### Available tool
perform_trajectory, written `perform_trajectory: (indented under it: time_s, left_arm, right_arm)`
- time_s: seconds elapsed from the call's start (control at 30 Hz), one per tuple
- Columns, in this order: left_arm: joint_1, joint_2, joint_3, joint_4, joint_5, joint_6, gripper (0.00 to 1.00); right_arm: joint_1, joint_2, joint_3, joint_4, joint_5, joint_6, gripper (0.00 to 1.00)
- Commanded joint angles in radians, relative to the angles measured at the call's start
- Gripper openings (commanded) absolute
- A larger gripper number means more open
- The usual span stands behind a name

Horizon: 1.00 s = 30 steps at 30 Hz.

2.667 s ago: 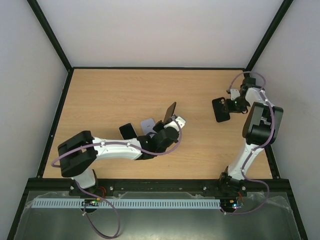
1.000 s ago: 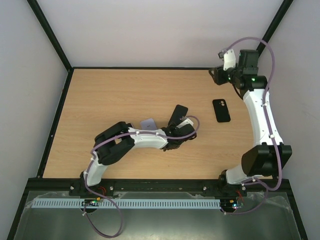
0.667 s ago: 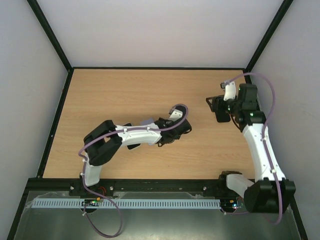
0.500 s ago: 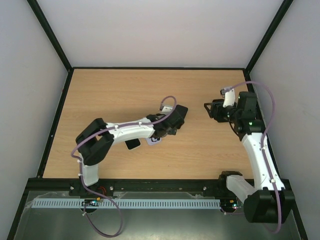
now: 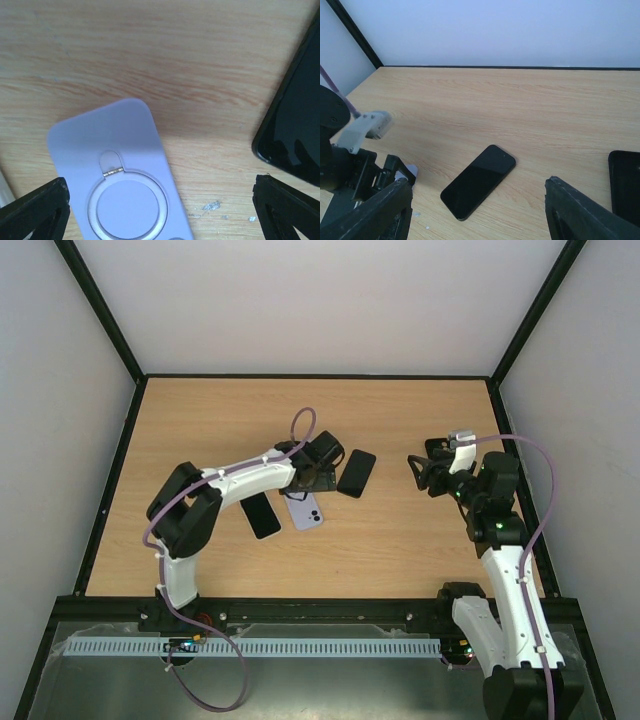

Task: Take the phone out of the phone case
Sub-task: Pick up the phone at the center of the board.

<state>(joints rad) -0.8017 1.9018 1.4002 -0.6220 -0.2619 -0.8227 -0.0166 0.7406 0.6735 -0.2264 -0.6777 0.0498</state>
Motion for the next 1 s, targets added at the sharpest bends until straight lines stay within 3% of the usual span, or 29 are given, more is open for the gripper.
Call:
perform_trajectory:
  time_s: [0.0,0.37,0.53,0.97]
  left_arm:
    - [0.02,0.032,0.018,-0.094,0.089,-0.095,0.98]
    - [0.046,0.058,0.002,-0.084,0.156,-0.175,0.97]
    - [0.053,0.119,0.047,-0.148,0.162,-0.184,0.91]
    - [0.055,0.179,0.047,-0.189,0.226,-0.23,0.87]
  right_arm:
    - [-0.003,-0.004,-0.007,0.051,-0.001,0.007,0.7]
    - [-0.002,-0.01,-0.014,0.057,-0.003,0.007,0.69]
    - [-0.002,-0.012,-0.014,0.059,-0.001,0.006,0.69]
    - [-0.002,-0.014,-0.017,0.061,0.001,0.007,0.69]
